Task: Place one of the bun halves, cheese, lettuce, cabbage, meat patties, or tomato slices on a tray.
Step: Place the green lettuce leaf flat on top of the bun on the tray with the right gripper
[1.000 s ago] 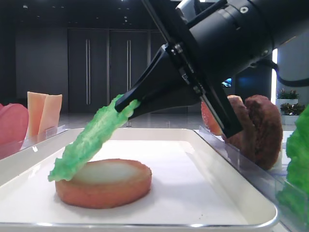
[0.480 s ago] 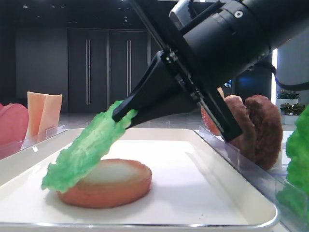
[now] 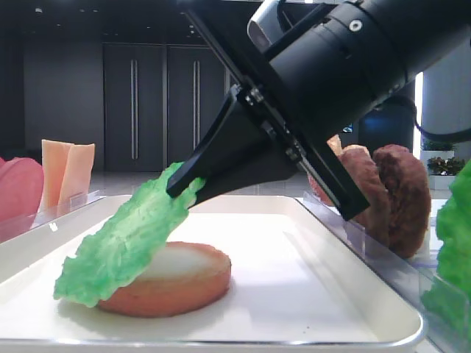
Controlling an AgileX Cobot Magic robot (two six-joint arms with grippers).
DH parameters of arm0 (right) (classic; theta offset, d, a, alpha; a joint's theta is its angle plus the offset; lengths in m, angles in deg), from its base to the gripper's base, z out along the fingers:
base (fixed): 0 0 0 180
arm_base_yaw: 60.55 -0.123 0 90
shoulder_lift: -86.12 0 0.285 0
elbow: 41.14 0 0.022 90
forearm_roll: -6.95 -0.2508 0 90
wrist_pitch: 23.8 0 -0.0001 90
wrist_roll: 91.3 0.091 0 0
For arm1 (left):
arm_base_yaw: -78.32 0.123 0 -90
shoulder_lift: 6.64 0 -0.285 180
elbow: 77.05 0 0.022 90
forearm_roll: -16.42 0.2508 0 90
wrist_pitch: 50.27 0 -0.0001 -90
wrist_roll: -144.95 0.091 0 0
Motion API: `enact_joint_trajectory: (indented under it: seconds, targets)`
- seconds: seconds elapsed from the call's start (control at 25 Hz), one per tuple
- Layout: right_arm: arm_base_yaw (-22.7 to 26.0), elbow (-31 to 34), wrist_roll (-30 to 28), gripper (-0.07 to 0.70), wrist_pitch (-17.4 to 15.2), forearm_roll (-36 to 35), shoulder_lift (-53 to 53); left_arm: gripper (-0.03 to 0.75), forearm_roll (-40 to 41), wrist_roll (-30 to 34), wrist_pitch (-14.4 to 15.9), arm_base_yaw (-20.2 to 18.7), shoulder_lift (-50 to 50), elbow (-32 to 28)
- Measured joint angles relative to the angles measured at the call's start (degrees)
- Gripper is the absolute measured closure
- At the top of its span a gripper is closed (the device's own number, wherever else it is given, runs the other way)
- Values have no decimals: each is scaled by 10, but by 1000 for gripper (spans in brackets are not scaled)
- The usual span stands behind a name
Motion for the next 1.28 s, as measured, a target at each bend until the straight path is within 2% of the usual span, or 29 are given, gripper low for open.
enact_joint_trajectory:
  seconds: [0.48,0.64,0.88,1.16,1.28]
  targets:
    - [0,0,-1,591,7,19,0,307,0,0,0,0,0,0]
    - [0,0,-1,509,7,21,0,307,0,0,0,0,0,0]
    - [0,0,-1,324,7,21,0,307,0,0,0,0,0,0]
    - [0,0,-1,297,9,31,-1,307,0,0,0,0,0,0]
    - [0,0,1,295,22,38,-10,307,0,0,0,0,0,0]
